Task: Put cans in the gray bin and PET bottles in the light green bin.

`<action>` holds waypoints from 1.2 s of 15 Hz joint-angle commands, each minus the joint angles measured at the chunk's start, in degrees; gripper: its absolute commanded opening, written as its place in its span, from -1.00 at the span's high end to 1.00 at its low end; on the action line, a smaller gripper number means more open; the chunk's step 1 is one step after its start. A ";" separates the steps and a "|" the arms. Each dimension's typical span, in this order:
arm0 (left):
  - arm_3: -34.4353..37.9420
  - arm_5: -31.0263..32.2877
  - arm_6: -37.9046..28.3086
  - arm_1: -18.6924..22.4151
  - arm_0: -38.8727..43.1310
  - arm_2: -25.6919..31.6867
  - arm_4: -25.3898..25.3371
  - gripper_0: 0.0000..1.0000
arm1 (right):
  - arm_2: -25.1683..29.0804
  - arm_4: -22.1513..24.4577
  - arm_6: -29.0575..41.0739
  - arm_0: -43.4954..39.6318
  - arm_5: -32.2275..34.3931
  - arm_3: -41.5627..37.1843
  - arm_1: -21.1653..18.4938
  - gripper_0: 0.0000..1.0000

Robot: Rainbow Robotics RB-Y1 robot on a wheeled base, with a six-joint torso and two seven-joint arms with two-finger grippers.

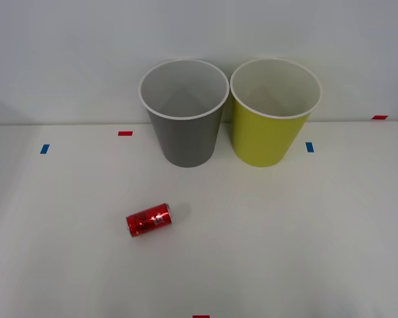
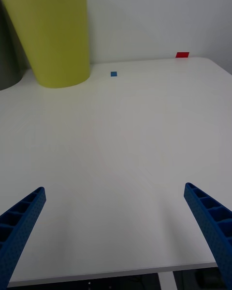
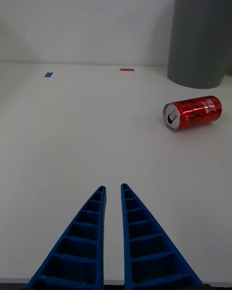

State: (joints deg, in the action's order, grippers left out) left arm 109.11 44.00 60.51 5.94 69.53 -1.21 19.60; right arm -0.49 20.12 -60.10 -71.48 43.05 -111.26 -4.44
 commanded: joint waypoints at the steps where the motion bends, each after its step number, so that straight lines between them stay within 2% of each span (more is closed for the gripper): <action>1: 0.67 2.14 2.33 2.24 -0.10 -0.81 -0.97 0.83 | -0.04 0.01 -0.01 0.29 -0.16 -0.10 0.05 -1.00; 2: 1.37 2.06 2.77 3.29 0.43 -0.90 -1.15 0.79 | -0.04 0.01 -0.01 0.29 -0.16 -0.10 0.05 -1.00; 4: 1.81 1.79 3.65 3.82 0.43 -0.81 -1.59 -0.12 | -0.04 0.01 -0.01 0.29 -0.16 -0.10 0.05 -1.00; 5: 2.95 1.09 3.82 3.73 0.43 -2.04 -2.99 -0.37 | -0.04 0.01 -0.01 0.29 -0.16 -0.10 0.05 -1.00; 7: 4.01 0.30 4.44 6.28 0.52 -5.47 -9.06 -1.00 | -0.04 0.01 -0.01 0.29 -0.16 -0.10 0.05 -1.00; 10: 4.01 0.03 5.32 8.92 0.61 -6.17 -12.05 -1.00 | -0.04 0.01 -0.01 0.29 -0.16 -0.10 0.05 -1.00; 13: 4.09 0.12 15.86 14.72 0.61 -7.23 -12.40 -1.00 | -0.04 0.01 -0.01 0.29 -0.16 -0.10 0.05 -1.00; 15: 4.09 0.12 21.58 16.56 0.61 -7.67 -12.40 -1.00 | -0.04 0.01 -0.01 0.29 -0.16 -0.10 0.05 -1.00; 18: 5.06 0.03 25.71 18.76 0.61 -7.58 -14.07 -1.00 | -0.04 0.01 -0.01 0.29 -0.16 -0.10 0.05 -1.00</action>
State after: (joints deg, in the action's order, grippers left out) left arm 113.67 44.07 85.79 23.97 70.10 -8.83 6.15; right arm -0.53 20.13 -60.11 -71.19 42.89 -111.36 -4.39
